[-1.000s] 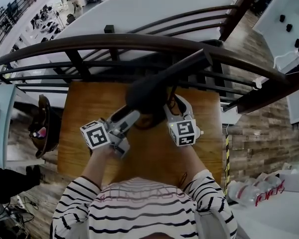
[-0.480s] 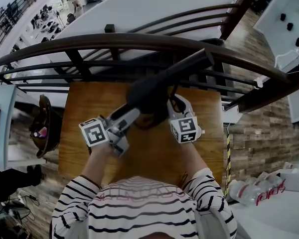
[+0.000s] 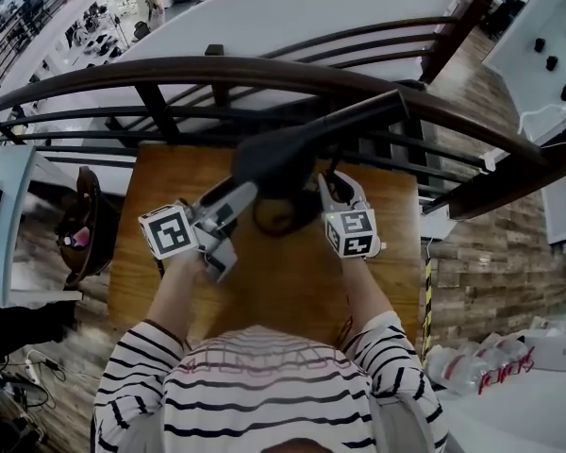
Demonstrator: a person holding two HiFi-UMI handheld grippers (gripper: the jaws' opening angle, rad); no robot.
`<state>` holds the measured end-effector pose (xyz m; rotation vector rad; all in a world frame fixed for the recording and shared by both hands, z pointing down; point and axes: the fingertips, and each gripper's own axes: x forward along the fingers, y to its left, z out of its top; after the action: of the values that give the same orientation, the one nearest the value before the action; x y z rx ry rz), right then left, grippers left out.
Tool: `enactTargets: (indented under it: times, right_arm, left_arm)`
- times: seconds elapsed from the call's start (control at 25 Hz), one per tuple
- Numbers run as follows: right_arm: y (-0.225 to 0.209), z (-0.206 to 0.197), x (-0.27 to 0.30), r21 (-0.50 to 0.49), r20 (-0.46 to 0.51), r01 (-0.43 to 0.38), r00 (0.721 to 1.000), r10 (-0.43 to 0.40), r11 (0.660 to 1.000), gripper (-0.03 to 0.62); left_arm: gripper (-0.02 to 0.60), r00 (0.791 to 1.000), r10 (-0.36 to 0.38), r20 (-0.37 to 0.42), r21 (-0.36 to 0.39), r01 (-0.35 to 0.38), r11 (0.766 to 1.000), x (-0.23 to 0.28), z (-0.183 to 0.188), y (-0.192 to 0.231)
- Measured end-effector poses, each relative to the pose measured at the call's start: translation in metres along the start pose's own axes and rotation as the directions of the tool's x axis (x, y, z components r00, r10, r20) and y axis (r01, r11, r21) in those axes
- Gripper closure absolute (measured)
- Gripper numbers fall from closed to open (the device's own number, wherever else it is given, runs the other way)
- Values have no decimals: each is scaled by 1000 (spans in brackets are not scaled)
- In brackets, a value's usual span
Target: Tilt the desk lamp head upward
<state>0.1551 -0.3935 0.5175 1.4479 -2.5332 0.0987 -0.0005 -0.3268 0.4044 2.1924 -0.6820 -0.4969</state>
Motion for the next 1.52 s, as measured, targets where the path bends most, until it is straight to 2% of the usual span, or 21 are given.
enactTargets:
  times: [0.12,0.44,0.8,1.08,1.32,1.52]
  right_arm:
    - [1,0,1,6,-11,0,1000,0,1000,543]
    - [4,0,-5,25,-31,0,1000,1,1000,543]
    - [7,-2,-10,52,-42,8,999,-6,999,545]
    - [7,-2,-11,75,-67,5,998,0,997,543]
    - [11,-3,-12,72,-78,8,997,-2,997,553]
    - [14,-3,-12,73,-88,0,996,7,997,553]
  left_arm:
    - [219,1000,30,5,36,-30,999,-11,15,-5]
    - [219,999,-11,44,189,3,982,-27,62,-62]
    - [218,999,-45,26,360,33,932,-30,98,-121]
    - [209,999,-44,-22,455,49,889,-20,113,-155]
    - [200,997,-25,-79,523,63,850,-14,119,-178]
    - [190,995,-31,-91,545,76,835,-8,125,-194]
